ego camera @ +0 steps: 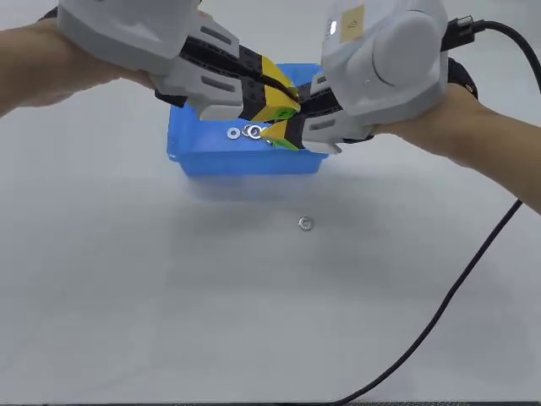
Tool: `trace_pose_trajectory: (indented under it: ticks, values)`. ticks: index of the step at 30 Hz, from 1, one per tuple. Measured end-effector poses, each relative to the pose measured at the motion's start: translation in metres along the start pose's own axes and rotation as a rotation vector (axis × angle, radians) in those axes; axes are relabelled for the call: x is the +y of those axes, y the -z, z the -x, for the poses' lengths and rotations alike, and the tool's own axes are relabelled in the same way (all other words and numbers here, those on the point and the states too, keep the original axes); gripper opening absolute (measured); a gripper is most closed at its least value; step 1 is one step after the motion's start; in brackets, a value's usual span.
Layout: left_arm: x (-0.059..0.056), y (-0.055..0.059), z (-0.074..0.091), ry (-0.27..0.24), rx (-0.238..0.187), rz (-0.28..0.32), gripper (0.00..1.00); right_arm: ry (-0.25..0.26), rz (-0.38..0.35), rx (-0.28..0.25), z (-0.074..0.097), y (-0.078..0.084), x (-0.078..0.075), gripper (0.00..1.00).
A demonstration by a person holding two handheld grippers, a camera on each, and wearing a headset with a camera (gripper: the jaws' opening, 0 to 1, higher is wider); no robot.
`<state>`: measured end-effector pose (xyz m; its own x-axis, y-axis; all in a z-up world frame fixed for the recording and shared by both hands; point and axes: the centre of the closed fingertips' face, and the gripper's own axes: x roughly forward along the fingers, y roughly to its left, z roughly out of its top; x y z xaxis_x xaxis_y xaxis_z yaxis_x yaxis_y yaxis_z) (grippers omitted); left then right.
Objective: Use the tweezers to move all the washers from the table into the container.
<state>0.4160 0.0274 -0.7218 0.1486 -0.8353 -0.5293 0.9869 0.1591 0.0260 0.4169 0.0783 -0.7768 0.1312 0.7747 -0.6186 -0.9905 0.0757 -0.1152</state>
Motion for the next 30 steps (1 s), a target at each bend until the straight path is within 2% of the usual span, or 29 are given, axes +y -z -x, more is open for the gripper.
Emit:
trace_pose_trajectory:
  ticks: [4,9,15,21,26,28,30]
  values:
    - [-0.001,-0.001,0.0,0.0,0.0,0.015,0.07,-0.001,-0.006,0.002,0.001,0.001,0.001,0.1]
    - [-0.003,-0.002,0.001,-0.004,-0.001,0.002,0.07,0.003,0.0,0.002,0.002,0.0,0.0,0.11]
    - [0.0,-0.01,0.012,-0.029,-0.024,-0.007,0.06,0.017,-0.002,-0.027,0.008,-0.009,-0.003,0.14]
    - [-0.004,-0.022,0.023,-0.043,-0.049,-0.024,0.06,0.031,0.02,-0.043,0.014,-0.019,-0.004,0.16]
    - [-0.007,-0.03,0.032,-0.053,-0.07,-0.038,0.06,0.037,0.037,-0.053,0.02,-0.026,0.001,0.16]
    - [-0.012,-0.032,0.036,-0.06,-0.073,-0.045,0.06,0.036,0.042,-0.055,0.022,-0.027,0.003,0.14]
    - [-0.011,-0.036,0.037,-0.064,-0.077,-0.052,0.06,0.013,0.027,-0.061,0.024,-0.03,0.008,0.12]
